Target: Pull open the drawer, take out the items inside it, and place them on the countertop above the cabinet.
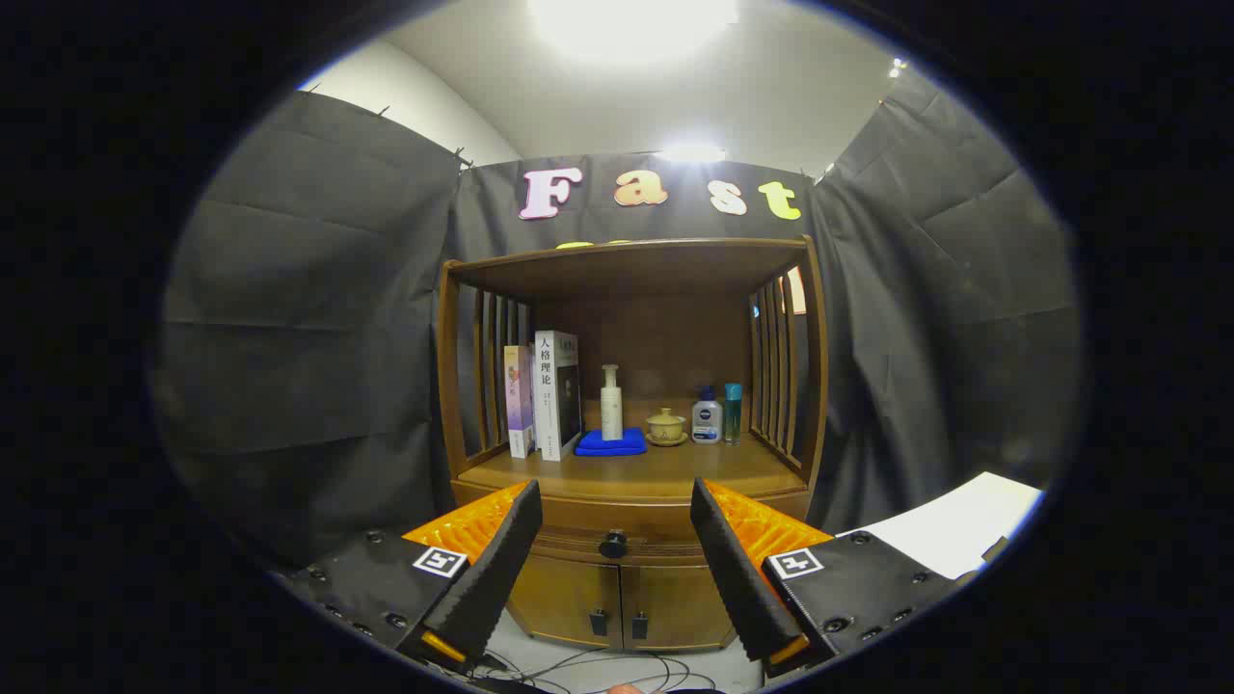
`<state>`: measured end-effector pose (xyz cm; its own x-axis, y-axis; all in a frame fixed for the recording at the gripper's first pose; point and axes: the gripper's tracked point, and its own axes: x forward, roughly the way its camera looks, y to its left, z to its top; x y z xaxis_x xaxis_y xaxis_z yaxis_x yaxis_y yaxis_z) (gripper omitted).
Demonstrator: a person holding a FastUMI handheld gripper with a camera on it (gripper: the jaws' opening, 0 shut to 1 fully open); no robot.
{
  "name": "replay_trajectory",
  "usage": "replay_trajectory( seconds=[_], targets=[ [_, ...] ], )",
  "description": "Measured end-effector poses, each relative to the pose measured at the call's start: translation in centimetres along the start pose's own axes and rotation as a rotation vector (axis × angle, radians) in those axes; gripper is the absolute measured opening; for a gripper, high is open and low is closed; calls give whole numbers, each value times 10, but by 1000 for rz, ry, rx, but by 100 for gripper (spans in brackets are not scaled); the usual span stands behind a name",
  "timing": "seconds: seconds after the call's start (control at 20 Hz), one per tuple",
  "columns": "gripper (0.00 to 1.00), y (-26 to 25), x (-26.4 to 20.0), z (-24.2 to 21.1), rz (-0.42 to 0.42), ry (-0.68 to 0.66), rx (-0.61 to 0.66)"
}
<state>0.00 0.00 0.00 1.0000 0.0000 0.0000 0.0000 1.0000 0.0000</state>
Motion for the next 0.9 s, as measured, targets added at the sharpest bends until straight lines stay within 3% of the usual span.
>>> replay_trajectory(
  seconds=[0.55,0.9],
  targets=[
    [97,-23,14,-26,-73,15,-34],
    [97,-5,26,-40,-54,39,-64]
  ],
)
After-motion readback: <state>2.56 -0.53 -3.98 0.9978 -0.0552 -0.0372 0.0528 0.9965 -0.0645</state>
